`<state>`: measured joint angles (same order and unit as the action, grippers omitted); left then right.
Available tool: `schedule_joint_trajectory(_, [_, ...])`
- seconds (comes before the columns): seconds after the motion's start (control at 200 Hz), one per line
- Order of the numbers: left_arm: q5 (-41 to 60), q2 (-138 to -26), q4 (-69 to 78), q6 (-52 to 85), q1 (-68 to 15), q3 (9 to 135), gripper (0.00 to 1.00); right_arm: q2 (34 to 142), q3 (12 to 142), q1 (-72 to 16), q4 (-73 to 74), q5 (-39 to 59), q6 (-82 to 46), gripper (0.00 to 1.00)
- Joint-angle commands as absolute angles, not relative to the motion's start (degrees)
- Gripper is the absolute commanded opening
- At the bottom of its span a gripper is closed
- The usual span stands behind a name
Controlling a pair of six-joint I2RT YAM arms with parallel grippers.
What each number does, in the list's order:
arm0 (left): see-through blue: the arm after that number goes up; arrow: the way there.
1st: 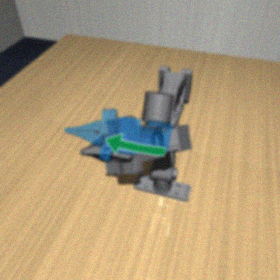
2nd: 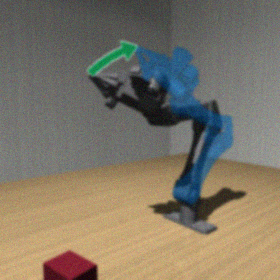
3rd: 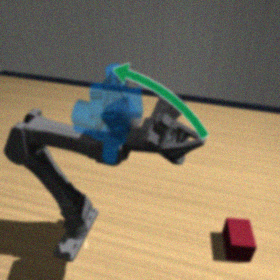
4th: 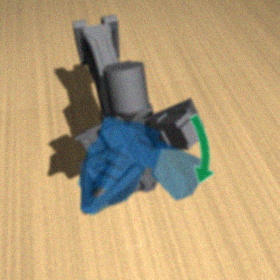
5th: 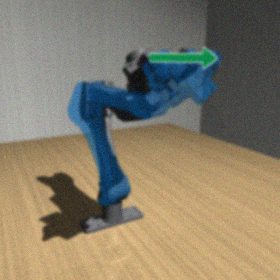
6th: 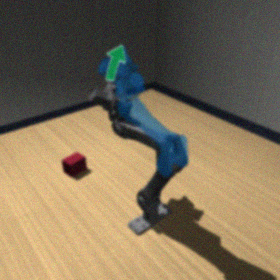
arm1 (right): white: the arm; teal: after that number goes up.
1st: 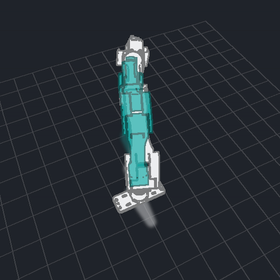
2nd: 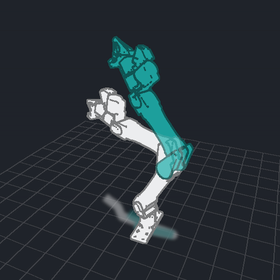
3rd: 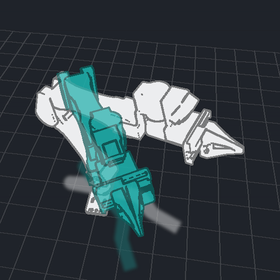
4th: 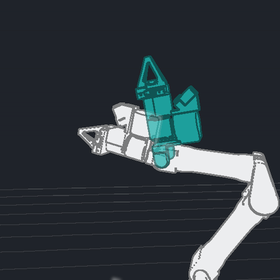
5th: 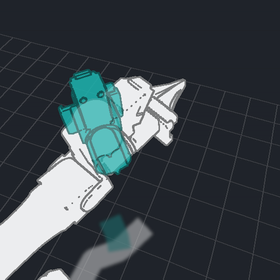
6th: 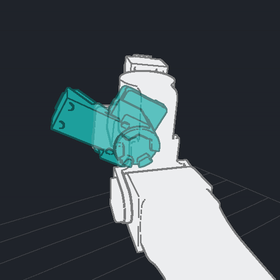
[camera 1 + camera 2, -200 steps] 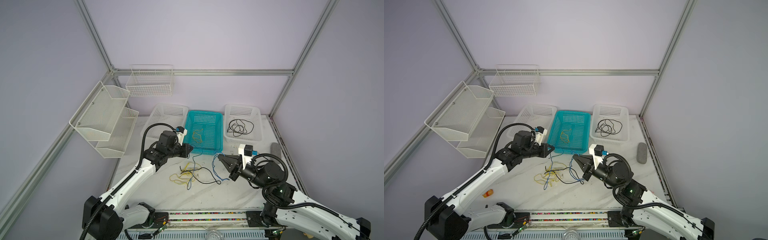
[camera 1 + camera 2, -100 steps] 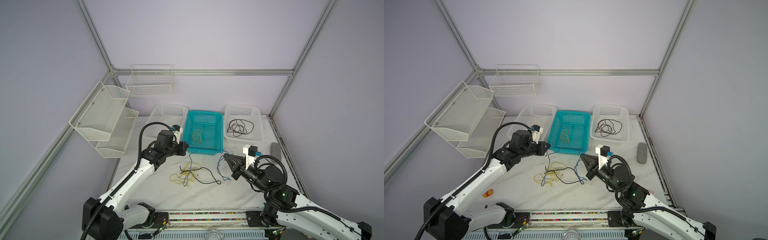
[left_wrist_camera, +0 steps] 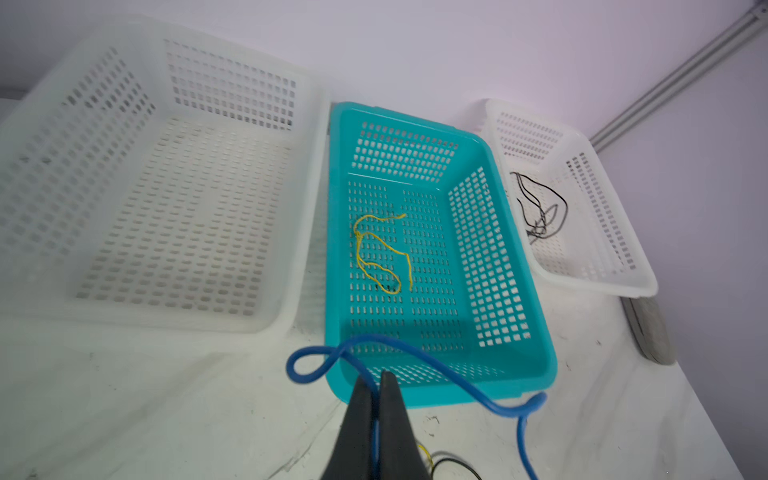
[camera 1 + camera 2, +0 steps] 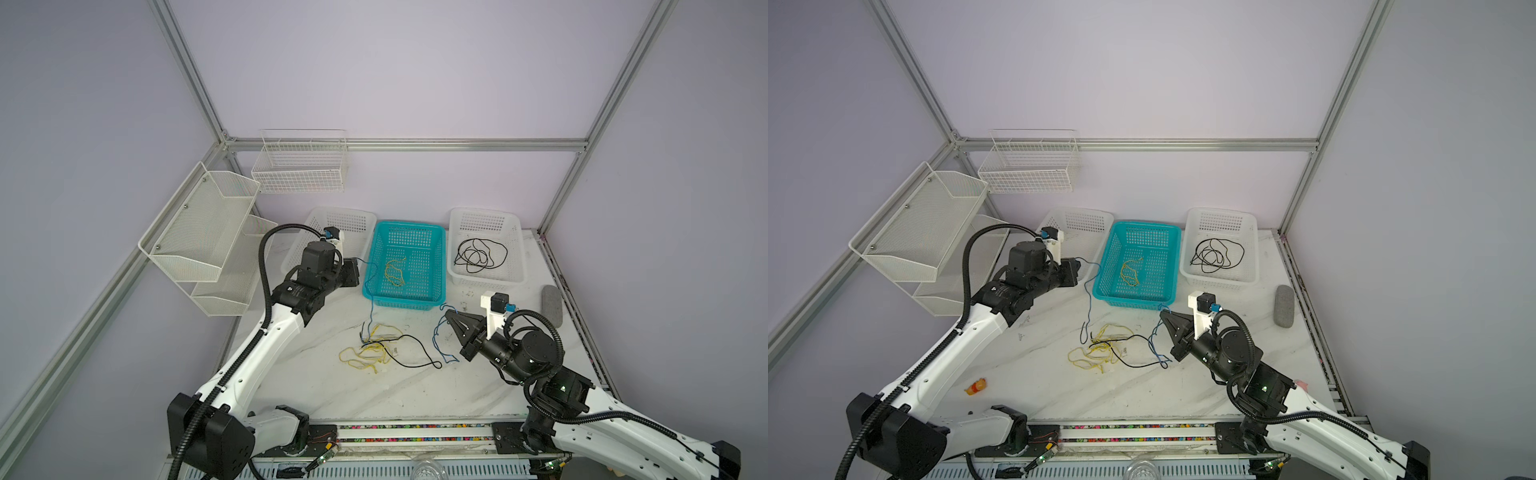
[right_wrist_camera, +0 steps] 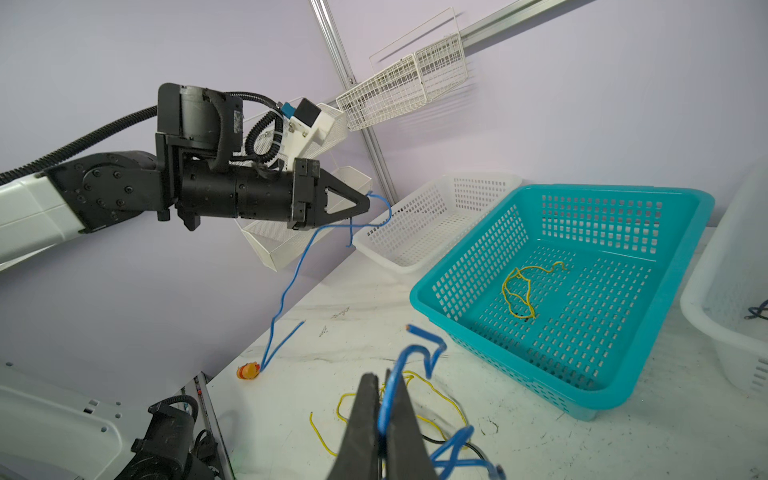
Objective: Untangle the cables
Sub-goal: 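Draw the left gripper with the blue wire toward the white basket while the right holds, then lower the blue wire into the nearer white basket and open the left gripper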
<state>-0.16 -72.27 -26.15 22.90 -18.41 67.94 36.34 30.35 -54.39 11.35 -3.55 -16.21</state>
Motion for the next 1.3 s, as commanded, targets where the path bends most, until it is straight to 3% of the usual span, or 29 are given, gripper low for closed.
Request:
schedule_joint_trajectory(0.0, [-8.80, -74.42, -23.47, 20.99, -15.59, 76.24, 0.00, 36.80, 30.23, -54.67, 13.09, -2.40, -16.00, 0.00])
schedule_joint_trajectory(0.485, [-19.94, -100.59, -27.40, 19.26, -5.71, 99.62, 0.00, 37.91, 30.98, -54.67, 11.70, -0.16, -14.98, 0.00])
schedule_joint_trajectory(0.945, [-26.98, -122.69, -34.01, 16.68, -3.12, 124.99, 0.00, 42.20, 33.11, -54.71, 12.30, 1.80, -13.63, 0.00])
schedule_joint_trajectory(1.295, [-27.56, -130.01, -34.20, 17.34, -2.46, 128.85, 0.02, 43.13, 32.97, -54.69, 12.30, 1.94, -13.53, 0.00])
